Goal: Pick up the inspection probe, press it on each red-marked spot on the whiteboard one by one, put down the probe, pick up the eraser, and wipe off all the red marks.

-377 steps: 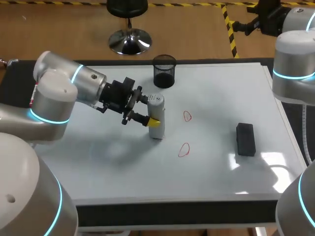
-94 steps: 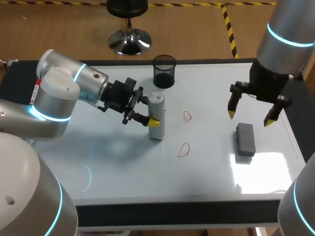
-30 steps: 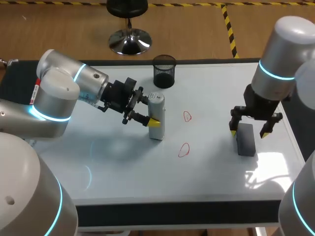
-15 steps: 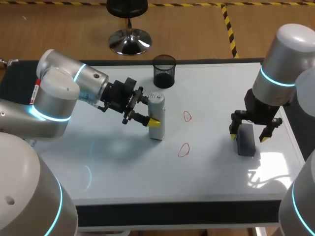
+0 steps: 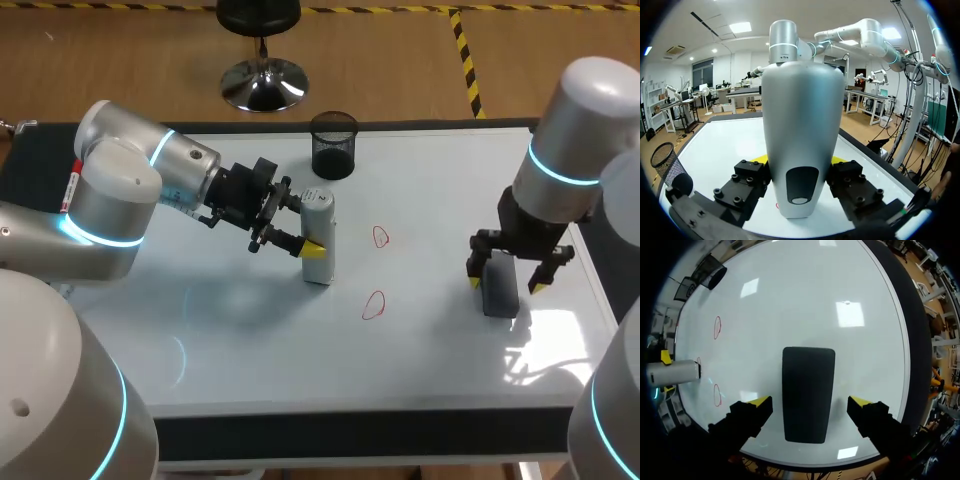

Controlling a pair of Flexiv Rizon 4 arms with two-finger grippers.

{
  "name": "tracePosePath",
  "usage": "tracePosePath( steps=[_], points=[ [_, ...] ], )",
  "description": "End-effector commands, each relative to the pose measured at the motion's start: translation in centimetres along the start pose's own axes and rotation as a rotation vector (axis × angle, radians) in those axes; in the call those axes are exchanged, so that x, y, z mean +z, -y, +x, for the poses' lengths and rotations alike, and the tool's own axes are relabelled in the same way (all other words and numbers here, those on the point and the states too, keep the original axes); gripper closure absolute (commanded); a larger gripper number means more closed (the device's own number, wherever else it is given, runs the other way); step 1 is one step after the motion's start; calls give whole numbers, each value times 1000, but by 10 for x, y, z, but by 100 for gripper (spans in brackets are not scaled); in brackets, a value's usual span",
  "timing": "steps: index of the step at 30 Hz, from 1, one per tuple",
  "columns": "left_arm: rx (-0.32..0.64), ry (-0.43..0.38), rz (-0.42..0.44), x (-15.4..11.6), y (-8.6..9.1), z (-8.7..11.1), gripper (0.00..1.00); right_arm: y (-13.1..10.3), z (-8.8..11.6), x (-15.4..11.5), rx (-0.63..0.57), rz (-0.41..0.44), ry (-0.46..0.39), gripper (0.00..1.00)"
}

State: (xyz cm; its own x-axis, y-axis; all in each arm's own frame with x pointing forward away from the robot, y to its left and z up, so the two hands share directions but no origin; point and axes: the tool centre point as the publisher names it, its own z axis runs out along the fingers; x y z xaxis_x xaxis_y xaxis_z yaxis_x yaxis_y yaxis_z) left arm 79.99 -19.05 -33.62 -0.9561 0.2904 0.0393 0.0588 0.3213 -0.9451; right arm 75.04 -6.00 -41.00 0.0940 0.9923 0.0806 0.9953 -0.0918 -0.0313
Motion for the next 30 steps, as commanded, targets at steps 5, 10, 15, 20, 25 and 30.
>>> tracePosePath(
  steps=[5,10,15,20,25,30],
  points=[
    [0,-2,2,5,-12,0,100,-2,-2,5,2,-1,2,0],
    [0,-2,2,5,-12,0,100,-4,-3,7,5,-2,0,56],
    [0,-2,2,5,-12,0,100,-4,-3,8,10,0,6,100],
    [0,-2,2,5,-12,0,100,-4,-2,6,11,1,4,100],
    [0,-2,2,5,-12,0,100,0,-1,-4,28,-15,-39,100],
    [0,-2,2,5,-12,0,100,0,-1,-4,28,-15,-39,100]
  ],
)
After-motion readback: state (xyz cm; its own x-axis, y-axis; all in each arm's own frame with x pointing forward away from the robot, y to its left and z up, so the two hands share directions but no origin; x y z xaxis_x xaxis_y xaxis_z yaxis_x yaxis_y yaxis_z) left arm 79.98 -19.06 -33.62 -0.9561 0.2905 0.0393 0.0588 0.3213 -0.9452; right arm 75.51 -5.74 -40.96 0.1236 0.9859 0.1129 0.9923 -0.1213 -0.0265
